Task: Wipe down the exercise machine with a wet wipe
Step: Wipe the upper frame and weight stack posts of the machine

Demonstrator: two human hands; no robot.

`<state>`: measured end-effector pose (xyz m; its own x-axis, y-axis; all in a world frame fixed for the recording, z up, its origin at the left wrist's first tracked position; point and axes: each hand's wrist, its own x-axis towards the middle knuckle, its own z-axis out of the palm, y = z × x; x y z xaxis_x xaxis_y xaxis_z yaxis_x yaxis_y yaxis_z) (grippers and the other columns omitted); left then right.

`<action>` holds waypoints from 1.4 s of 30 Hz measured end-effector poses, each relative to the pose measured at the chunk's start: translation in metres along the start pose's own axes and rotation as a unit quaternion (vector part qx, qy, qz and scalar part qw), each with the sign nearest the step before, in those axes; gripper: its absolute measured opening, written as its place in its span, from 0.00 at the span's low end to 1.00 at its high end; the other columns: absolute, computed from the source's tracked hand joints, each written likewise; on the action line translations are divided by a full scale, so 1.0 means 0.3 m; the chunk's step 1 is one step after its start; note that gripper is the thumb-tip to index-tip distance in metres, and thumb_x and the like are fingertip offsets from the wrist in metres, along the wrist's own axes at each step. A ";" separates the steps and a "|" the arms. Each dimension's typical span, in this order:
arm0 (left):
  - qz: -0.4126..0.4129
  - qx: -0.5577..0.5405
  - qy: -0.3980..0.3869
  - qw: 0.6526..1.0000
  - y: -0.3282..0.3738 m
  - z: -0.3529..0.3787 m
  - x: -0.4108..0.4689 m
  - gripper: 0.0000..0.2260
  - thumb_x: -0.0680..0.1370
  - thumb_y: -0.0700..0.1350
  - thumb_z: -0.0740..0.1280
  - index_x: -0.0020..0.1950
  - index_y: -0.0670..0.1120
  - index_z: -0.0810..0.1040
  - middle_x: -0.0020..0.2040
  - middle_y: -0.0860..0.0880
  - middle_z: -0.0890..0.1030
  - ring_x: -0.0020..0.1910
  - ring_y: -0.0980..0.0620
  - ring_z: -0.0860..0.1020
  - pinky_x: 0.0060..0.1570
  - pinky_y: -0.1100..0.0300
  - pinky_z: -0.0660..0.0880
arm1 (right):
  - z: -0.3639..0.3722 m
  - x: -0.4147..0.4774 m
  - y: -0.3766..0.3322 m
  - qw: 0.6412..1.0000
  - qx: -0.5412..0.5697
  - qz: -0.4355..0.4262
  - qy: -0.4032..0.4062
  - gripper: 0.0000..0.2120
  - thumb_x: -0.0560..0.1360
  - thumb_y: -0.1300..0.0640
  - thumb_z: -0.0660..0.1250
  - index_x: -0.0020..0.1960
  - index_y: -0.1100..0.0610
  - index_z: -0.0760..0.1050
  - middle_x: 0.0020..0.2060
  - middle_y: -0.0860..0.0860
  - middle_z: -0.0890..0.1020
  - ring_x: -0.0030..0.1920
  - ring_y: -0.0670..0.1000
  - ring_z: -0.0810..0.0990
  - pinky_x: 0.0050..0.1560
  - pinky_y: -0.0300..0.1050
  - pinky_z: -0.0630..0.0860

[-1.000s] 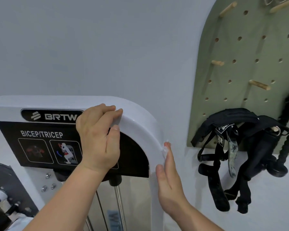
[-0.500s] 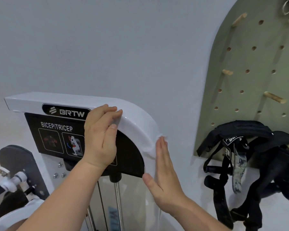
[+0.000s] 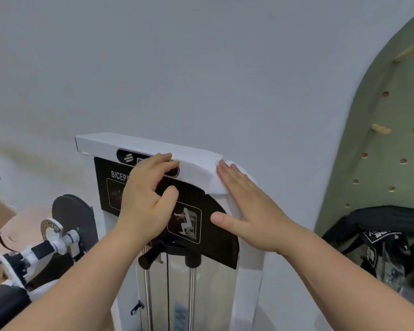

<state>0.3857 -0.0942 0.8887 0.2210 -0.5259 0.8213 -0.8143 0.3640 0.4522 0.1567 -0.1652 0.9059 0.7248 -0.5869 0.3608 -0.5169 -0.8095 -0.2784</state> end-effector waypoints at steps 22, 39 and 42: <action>-0.011 -0.054 0.116 0.992 -0.688 -0.065 0.158 0.27 0.80 0.51 0.55 0.75 0.37 0.69 0.76 0.39 0.65 0.75 0.42 0.65 0.74 0.48 0.63 | 0.092 0.767 -0.456 0.963 -0.132 0.092 -0.215 0.59 0.65 0.20 0.64 0.84 0.43 0.40 0.83 0.42 0.41 0.83 0.47 0.38 0.82 0.58 0.44; -0.068 -0.009 -0.105 0.992 -0.899 -0.222 0.111 0.33 0.76 0.45 0.56 0.82 0.59 0.55 0.83 0.59 0.51 0.80 0.62 0.51 0.79 0.41 0.54 | 0.293 1.152 -0.584 0.962 -0.151 0.054 -0.221 0.58 0.65 0.20 0.67 0.83 0.38 0.40 0.84 0.45 0.42 0.83 0.54 0.39 0.81 0.64 0.47; -0.068 -0.031 -0.107 0.991 -0.909 -0.213 0.111 0.35 0.76 0.45 0.56 0.82 0.61 0.52 0.82 0.65 0.46 0.80 0.66 0.47 0.81 0.46 0.46 | 0.256 1.093 -0.551 0.956 -0.155 0.100 -0.228 0.60 0.63 0.18 0.65 0.82 0.38 0.39 0.84 0.46 0.41 0.83 0.56 0.37 0.80 0.66 0.46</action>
<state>0.6495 -0.1618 0.8149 0.2021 -0.7217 0.6621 -0.7490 0.3217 0.5793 0.5148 -0.2227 1.0019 0.6848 -0.7195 -0.1162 -0.7243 -0.6895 0.0009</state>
